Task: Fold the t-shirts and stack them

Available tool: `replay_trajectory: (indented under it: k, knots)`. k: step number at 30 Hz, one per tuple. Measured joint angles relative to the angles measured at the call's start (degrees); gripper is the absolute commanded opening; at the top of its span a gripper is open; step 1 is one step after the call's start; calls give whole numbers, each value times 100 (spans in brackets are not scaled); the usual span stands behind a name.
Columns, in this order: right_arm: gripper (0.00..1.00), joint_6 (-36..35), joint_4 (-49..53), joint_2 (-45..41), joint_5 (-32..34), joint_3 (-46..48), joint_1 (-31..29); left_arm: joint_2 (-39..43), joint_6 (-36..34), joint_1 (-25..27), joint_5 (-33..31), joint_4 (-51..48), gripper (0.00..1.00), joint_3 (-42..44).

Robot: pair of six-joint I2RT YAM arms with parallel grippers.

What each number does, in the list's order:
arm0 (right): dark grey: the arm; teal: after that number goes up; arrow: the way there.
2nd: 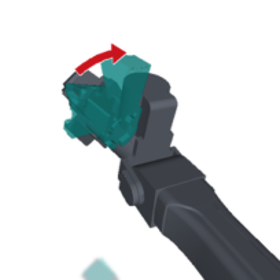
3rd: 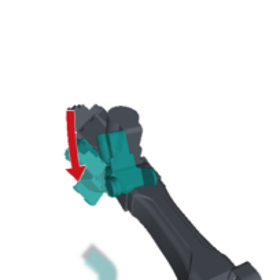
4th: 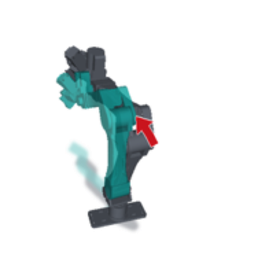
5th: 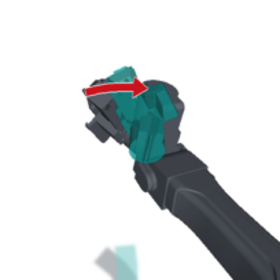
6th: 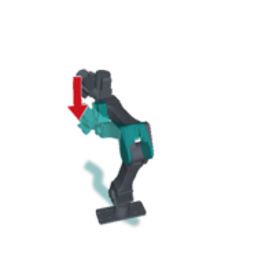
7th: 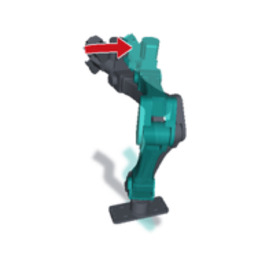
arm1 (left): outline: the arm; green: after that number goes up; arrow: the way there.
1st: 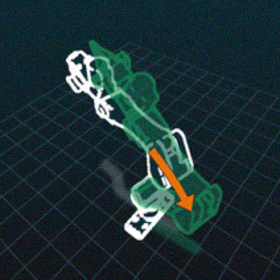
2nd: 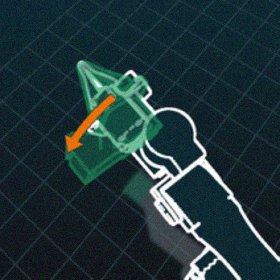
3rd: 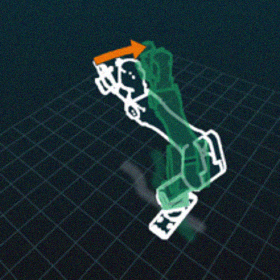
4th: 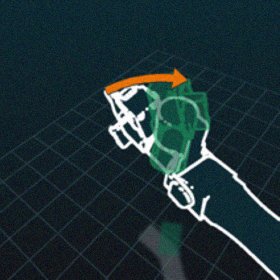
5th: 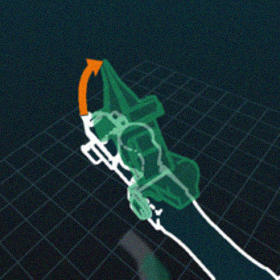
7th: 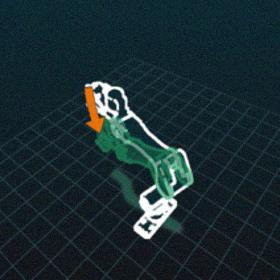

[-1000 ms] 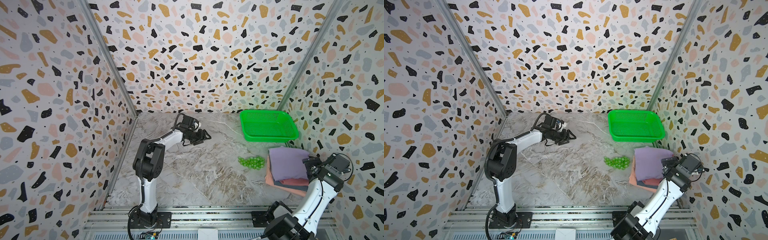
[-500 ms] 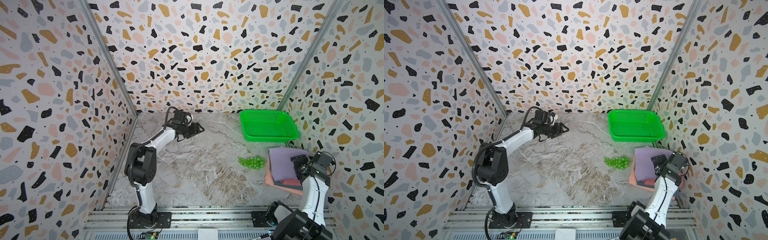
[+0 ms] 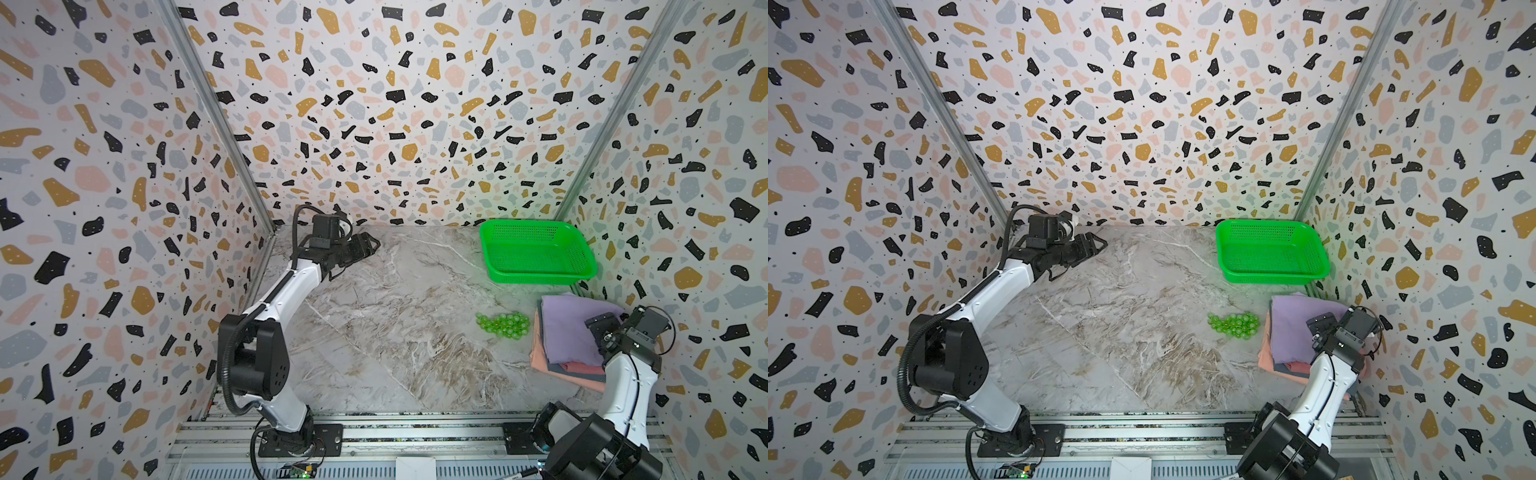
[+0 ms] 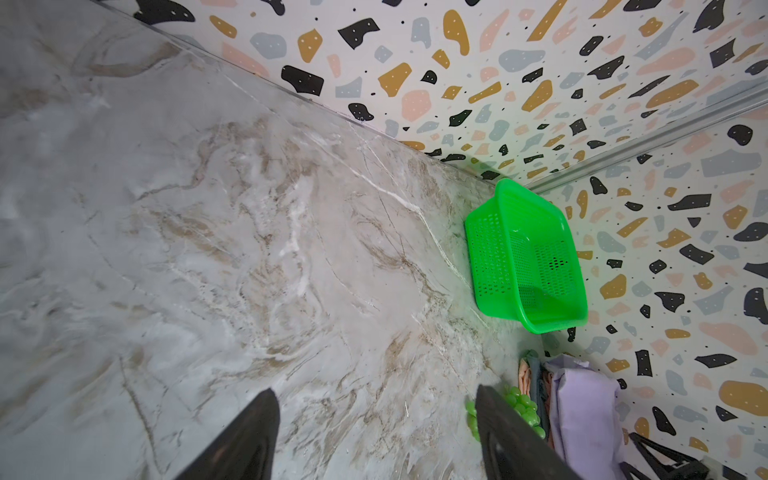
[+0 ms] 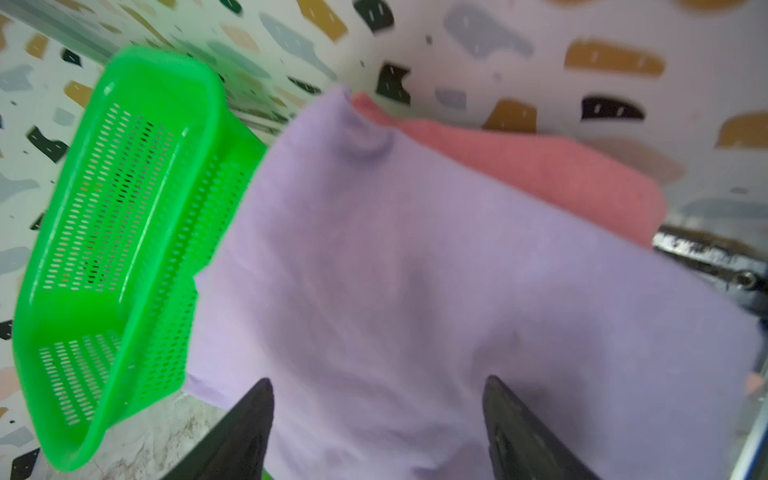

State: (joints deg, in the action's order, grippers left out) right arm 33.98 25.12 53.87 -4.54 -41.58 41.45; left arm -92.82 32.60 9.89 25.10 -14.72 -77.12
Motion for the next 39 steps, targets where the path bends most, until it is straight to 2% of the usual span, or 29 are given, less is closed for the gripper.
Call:
replay_trajectory:
  k: [4,11,15,18,24,27,28,29,30,35,39]
  knots:
    - [80,-140,-111,299,348,-236,44,452,0,-190,-116,-26,75,151]
    - [80,-157,-249,551,452,520,138,970,42,-345,-282,-33,75,481]
    - [80,-144,-380,575,452,553,155,1069,55,-376,-339,-66,76,551]
    - [82,-166,-284,551,564,337,-85,1263,42,-511,-345,-70,80,555]
    - [85,-332,-479,404,627,-885,-1331,2072,-293,-876,-807,-94,99,551]
    - [87,-448,-841,422,671,-1362,-2271,2592,-595,-914,-1388,-105,100,599]
    - [90,-511,-979,435,678,-1410,-2597,2785,-699,-914,-1576,-61,100,686]
    - [98,-614,-1150,459,726,-1401,-2979,3016,-824,-914,-1849,-9,100,835]
    - [99,-765,-1300,496,782,-1357,-3338,3222,-940,-914,-2072,50,100,1008]
    - [99,-1550,-1784,1043,1257,-1021,-4992,4065,-1445,-920,-3482,892,100,2542]
    - [99,-2063,-2159,1285,1823,-651,-5862,4312,-1794,-927,-4336,2061,99,4240]
